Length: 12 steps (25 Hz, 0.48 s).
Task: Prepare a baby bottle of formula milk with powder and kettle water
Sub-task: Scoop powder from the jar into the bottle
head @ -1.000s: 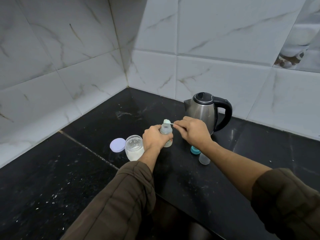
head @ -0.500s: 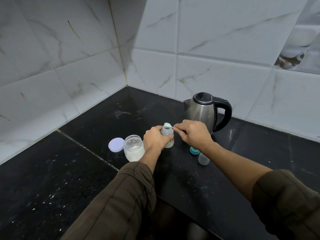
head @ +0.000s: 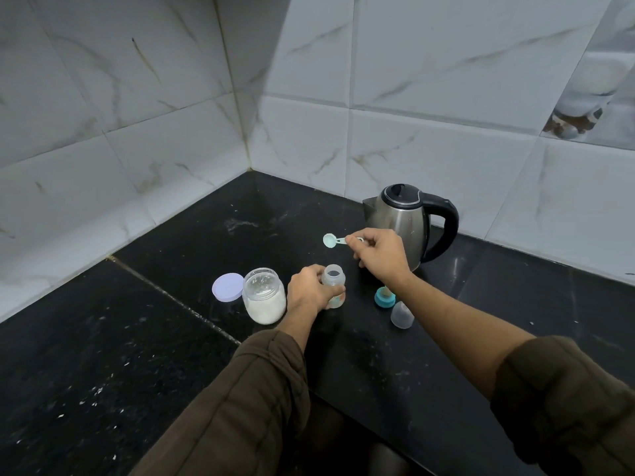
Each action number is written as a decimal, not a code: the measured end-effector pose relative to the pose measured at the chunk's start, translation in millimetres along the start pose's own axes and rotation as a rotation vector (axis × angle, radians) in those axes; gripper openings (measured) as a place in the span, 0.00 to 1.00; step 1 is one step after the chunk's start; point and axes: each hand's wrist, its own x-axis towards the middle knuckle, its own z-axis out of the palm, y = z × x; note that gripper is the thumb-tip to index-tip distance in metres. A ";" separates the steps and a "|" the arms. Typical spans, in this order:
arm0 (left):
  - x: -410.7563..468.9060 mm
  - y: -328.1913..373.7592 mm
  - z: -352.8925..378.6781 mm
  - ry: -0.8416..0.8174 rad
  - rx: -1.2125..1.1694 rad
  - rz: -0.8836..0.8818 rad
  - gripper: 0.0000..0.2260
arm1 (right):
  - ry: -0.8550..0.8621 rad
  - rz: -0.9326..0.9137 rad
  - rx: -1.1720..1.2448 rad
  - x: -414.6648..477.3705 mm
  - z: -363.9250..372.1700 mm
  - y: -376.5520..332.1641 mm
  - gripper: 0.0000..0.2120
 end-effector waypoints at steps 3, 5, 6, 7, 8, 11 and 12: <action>2.2 0.3 -4.1 -0.017 -0.002 0.001 0.28 | 0.022 0.058 0.049 1.7 3.5 -3.8 0.06; -2.1 3.0 -9.6 -0.037 -0.017 -0.002 0.30 | 0.028 0.075 0.059 3.5 4.3 -6.4 0.07; -3.8 3.5 -11.4 -0.055 -0.031 -0.001 0.33 | 0.026 0.082 0.056 4.7 4.3 -7.5 0.07; -4.8 3.4 -12.2 -0.074 -0.037 -0.002 0.36 | 0.024 0.085 0.051 5.9 4.1 -8.7 0.07; -6.3 3.6 -13.8 -0.088 -0.039 0.000 0.39 | 0.024 0.089 0.051 7.3 3.9 -10.1 0.07; -7.2 5.5 -27.6 -0.076 -0.060 0.035 0.48 | 0.042 0.094 0.064 15.6 3.2 -20.4 0.06; -7.6 7.2 -36.6 -0.059 -0.066 0.055 0.47 | 0.054 0.094 0.058 20.1 3.6 -26.1 0.05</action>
